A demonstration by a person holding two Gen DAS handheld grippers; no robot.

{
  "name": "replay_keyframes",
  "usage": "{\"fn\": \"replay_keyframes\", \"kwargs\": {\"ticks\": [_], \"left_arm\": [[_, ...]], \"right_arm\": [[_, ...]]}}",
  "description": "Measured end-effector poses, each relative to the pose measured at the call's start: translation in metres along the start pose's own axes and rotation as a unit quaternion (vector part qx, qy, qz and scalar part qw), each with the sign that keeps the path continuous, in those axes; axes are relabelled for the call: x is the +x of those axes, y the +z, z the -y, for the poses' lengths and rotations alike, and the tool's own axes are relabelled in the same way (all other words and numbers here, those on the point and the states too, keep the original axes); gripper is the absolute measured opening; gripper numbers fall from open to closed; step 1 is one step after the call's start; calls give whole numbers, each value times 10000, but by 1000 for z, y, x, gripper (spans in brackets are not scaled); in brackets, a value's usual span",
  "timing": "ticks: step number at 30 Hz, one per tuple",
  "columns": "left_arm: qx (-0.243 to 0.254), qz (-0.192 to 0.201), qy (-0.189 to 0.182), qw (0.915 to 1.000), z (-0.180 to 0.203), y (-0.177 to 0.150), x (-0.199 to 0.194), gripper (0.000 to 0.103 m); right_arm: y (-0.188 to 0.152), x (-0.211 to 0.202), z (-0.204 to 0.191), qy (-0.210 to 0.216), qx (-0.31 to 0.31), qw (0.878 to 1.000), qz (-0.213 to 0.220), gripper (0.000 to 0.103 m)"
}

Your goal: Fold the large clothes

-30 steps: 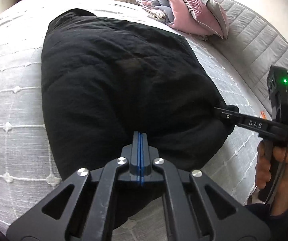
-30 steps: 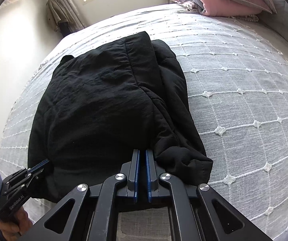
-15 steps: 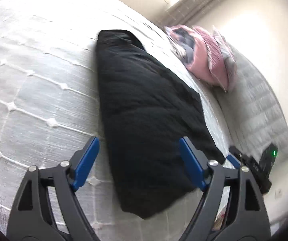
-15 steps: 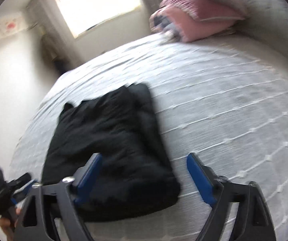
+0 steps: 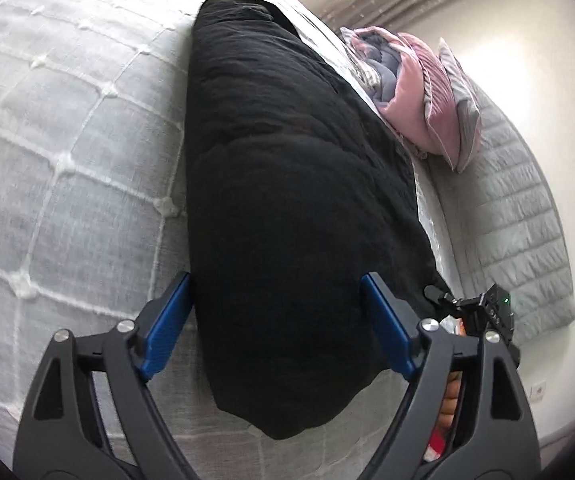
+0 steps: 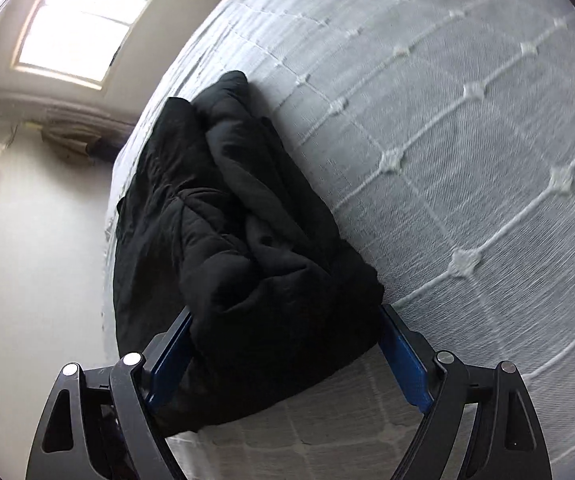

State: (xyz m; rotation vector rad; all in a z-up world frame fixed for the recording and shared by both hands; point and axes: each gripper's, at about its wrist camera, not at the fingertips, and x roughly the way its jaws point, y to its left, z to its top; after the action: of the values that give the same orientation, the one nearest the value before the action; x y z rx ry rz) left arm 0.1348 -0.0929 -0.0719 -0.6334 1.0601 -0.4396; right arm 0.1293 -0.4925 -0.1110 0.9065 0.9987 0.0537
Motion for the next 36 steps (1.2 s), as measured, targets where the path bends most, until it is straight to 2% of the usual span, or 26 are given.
{"fn": "replay_keyframes", "kwargs": {"ticks": [3,8,12,16,25,32,36], "left_arm": [[-228,-36,-63,9997,-3,-10,4,84],[-679,-114,-370,9969,-8,-20,14,86],[-413,23,-101,9991,6,-25,21,90],[-207,234,173,9994,14,-31,21,89],[-104,335,309,9989,16,-34,23,87],[-49,348,326,9989,19,-35,26,90],[-16,377,347,9987,21,-35,24,84]], "right_arm": [[1,5,-4,-59,23,9999,102,89],[-2,7,-9,-161,27,9994,306,88],[2,10,-11,-176,49,9991,373,88],[2,12,-16,-230,24,9988,427,87],[-4,10,-28,-378,-183,9972,612,79],[-3,18,-38,-554,-246,9957,697,78],[-5,17,-43,-652,-381,9942,771,75]]}}
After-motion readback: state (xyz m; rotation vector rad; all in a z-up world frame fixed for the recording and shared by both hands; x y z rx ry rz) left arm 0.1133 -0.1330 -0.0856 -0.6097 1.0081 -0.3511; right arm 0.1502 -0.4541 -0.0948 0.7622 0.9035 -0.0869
